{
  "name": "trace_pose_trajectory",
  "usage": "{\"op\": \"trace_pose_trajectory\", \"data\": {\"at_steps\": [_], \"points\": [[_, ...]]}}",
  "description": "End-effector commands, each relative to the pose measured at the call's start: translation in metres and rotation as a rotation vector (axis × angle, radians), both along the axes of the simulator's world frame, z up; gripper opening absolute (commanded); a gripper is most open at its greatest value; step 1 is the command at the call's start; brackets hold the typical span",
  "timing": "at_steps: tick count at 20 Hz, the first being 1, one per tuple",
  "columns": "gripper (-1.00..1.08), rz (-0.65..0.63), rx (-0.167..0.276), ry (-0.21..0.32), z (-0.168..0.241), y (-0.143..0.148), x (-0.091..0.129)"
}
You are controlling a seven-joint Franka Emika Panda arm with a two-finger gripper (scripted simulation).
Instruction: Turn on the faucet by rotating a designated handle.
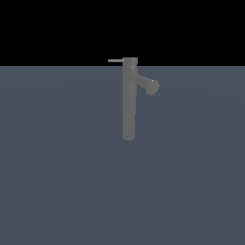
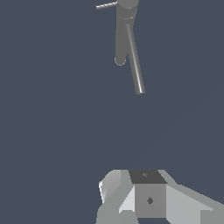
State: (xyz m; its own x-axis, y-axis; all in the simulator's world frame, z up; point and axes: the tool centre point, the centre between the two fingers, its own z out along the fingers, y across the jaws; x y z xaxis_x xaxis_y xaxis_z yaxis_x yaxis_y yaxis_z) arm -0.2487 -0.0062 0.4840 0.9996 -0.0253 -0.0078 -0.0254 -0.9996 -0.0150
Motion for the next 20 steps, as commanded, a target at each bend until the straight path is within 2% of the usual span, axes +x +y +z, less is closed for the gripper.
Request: {"op": "trace_pose_trajectory", "data": {"at_steps": [1,9,15,20], "points": [[-1.0,0.0,0.0,0.0,0.0,0.0,0.0],[-1.0,-0.016,-0.035,-0.005,-0.001,-0.005,0.007],[-1.0,-0.015,-0.035,-0.005,-0.002,-0.005,0.01],[-1.0,-0.007,-0.034,-0.006,-0.002,-0.004,0.021]]}}
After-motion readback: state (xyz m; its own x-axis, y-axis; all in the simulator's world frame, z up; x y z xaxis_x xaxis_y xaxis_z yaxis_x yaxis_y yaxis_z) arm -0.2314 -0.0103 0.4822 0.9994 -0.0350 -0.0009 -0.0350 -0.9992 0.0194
